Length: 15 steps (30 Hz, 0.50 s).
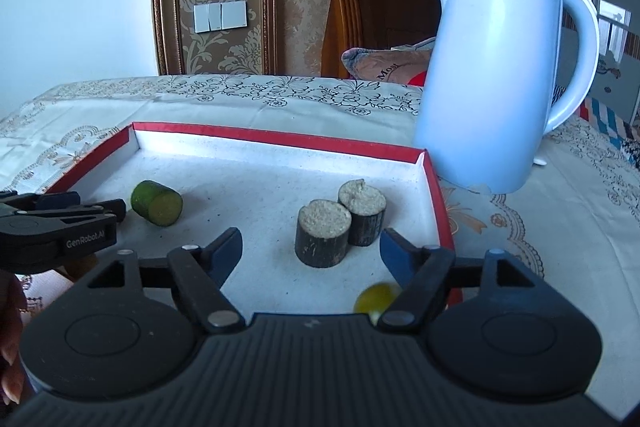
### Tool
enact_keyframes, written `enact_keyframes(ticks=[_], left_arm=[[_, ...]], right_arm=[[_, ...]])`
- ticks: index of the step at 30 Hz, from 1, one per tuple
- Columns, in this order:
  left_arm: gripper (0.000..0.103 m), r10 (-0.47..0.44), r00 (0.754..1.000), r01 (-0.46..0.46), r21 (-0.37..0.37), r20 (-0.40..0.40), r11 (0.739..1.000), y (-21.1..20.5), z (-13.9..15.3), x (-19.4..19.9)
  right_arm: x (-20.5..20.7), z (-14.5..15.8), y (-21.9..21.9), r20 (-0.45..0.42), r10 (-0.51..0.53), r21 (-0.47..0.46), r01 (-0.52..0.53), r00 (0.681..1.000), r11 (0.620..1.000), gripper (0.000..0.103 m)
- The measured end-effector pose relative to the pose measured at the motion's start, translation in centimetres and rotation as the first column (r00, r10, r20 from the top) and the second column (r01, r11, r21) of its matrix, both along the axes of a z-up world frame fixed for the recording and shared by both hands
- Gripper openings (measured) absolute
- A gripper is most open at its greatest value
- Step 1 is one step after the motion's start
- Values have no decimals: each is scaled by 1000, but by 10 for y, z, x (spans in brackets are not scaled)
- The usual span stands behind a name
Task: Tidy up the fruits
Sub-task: 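Withdraw both open grippers from the tray toward the fruits on the cloth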
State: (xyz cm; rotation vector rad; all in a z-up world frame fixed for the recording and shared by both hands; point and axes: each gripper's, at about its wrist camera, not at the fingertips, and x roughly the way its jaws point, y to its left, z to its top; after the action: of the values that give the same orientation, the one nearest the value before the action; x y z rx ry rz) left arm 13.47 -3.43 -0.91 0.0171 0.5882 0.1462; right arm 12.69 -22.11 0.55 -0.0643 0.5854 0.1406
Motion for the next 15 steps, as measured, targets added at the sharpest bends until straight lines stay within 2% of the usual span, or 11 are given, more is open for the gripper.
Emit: enact_keyframes(ticks=[2,6,9,15], left_arm=[[49,-2,1000,2,-4,4,1000,1,1,-3],[49,1,999,-1,15,32,1000,1,3,-12],[54,0,999,-2,22,53,1000,1,5,-19],[55,1,995,-3,21,98,1000,3,12,-38]], right_arm=[[-3,1,-3,3,4,19,-5,1000,1000,77],[-11,3,-9,24,-1,45,0,1000,999,84],[-17,5,-15,29,5,80,-7,1000,997,84],[-29,2,-25,28,-2,115,-2,1000,993,85]])
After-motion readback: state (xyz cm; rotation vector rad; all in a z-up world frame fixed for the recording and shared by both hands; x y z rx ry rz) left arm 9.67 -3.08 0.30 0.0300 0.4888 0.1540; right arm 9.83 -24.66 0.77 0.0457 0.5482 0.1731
